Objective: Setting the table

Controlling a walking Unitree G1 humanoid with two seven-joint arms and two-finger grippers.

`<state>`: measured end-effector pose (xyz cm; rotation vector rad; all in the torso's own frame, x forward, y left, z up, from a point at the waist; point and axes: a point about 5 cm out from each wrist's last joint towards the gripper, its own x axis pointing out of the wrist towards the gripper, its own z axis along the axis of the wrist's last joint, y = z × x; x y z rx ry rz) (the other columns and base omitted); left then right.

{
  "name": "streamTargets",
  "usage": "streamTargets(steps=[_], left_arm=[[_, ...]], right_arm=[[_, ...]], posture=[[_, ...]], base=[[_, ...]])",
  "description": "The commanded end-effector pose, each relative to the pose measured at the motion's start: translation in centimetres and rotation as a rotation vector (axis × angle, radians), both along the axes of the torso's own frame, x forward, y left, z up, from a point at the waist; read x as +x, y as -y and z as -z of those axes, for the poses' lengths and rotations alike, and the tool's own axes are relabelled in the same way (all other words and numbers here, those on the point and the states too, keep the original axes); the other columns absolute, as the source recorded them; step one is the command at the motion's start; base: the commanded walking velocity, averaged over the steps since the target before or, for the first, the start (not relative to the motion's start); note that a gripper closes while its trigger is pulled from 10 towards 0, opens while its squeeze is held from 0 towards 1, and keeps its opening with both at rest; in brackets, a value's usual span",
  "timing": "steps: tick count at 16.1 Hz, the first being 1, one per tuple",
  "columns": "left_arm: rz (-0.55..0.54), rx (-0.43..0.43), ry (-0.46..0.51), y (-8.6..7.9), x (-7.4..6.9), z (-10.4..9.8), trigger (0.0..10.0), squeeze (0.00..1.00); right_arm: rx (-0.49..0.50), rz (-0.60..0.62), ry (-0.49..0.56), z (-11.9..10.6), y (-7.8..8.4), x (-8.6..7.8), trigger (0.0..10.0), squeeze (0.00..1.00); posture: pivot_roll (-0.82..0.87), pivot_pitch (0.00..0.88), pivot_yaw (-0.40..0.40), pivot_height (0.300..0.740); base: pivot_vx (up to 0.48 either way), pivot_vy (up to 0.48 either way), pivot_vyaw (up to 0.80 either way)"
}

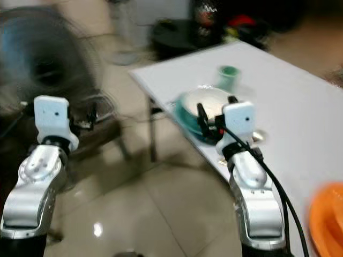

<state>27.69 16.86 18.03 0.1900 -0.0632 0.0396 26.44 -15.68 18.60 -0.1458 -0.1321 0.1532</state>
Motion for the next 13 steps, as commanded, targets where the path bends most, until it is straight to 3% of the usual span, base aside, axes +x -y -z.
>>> streamTargets(steps=[1, 4, 5, 6, 8, 13], left_arm=[[0.019, -0.002, 0.015, 0.4, 0.0, -0.3, 10.0, 0.00], [0.019, -0.002, 0.015, 0.4, 0.0, -0.3, 10.0, 0.00], [0.106, -0.004, -0.029, 1.5, 0.1, 0.5, 10.0, 0.00], [0.160, -0.045, -0.058, 2.3, 0.6, 0.5, 10.0, 0.00], [0.143, -0.046, -0.067, 1.6, 0.8, 0.6, 10.0, 0.00], [0.121, -0.037, -0.079, 0.4, 0.7, 1.0, 10.0, 0.00]], right_arm=[[-0.001, 0.016, 0.001, -0.1, 0.4, 0.0, 10.0, 0.27], [-0.001, 0.016, 0.001, -0.1, 0.4, 0.0, 10.0, 0.27], [0.064, 0.034, -0.055, 0.9, 0.9, -0.3, 10.0, 0.20], [0.148, 0.052, -0.126, 1.7, 1.0, -0.5, 10.0, 0.15], [0.140, 0.031, -0.135, 1.7, 0.2, -0.5, 10.0, 0.00], [0.146, 0.032, -0.160, 1.9, 0.4, -0.7, 10.0, 0.00]], posture=[[0.03, 0.000, 0.034, 0.740], [0.03, 0.000, 0.034, 0.740], [0.01, 0.000, 0.097, 0.740], [0.01, 0.000, 0.098, 0.740], [0.02, 0.000, 0.091, 0.740], [0.00, 0.000, 0.073, 0.740]], base=[[0.000, 0.000, 0.80], [0.000, 0.000, 0.80], [0.000, 0.319, 0.00], [0.000, 0.315, 0.00], [0.000, 0.326, 0.00], [0.000, 0.326, 0.00]])
